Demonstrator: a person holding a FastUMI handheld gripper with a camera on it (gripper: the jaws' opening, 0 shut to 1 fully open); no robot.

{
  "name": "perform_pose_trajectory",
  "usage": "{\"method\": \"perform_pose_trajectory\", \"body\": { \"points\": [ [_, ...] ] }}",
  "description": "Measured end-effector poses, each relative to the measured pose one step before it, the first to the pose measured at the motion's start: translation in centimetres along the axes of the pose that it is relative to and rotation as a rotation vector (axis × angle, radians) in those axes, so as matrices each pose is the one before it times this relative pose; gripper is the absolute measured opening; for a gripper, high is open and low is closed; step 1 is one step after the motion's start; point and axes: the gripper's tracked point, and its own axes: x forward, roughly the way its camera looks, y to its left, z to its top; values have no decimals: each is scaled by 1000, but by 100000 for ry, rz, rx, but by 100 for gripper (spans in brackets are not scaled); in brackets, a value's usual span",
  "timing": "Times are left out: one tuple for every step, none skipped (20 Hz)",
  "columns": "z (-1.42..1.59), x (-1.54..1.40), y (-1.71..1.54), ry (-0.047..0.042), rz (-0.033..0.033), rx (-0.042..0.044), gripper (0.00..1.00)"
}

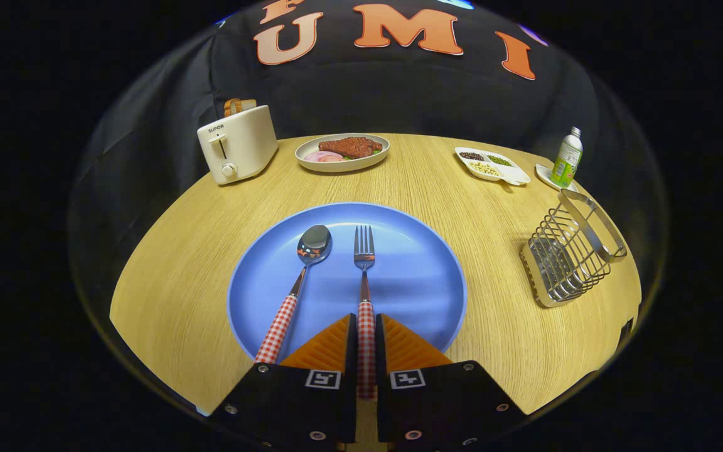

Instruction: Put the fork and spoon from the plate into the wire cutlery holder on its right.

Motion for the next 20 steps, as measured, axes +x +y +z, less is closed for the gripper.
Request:
{"method": "perform_pose_trajectory", "body": {
  "points": [
    [343, -289, -110, 70, 884, 711, 12],
    [579, -374, -52, -264, 772, 554, 12],
    [650, -490, -105, -709, 577, 536, 11],
    [731, -585, -267, -691, 622, 222, 11],
    [718, -632, -426, -700, 27, 2, 11],
    [717, -617, -612, 38, -172, -576, 11],
    [595, -686, -625, 14, -217, -582, 11],
    [672, -754, -643, 52, -366, -528, 11],
    [619, -775, -869, 52, -406, -530, 11],
    [678, -778, -825, 165, -341, -544, 11],
    [654, -859, -976, 83, -563, -301, 11],
    [737, -785, -1046, 309, -479, -314, 11],
    [756, -720, -1069, 9, -492, 443, 11],
    [681, -655, -978, 699, -286, 751, 11],
    [634, -604, -1093, 841, -190, 578, 11],
    [602, -545, -972, 1061, -331, -61, 11],
    [459, -441, -1111, 1184, -426, -583, 11],
    [367, -383, -1012, 1476, -299, -395, 11],
    [129, -241, -868, 2479, 204, -199, 11],
    [-19, -273, -1019, 3272, 105, 747, 11]
  ]
}}
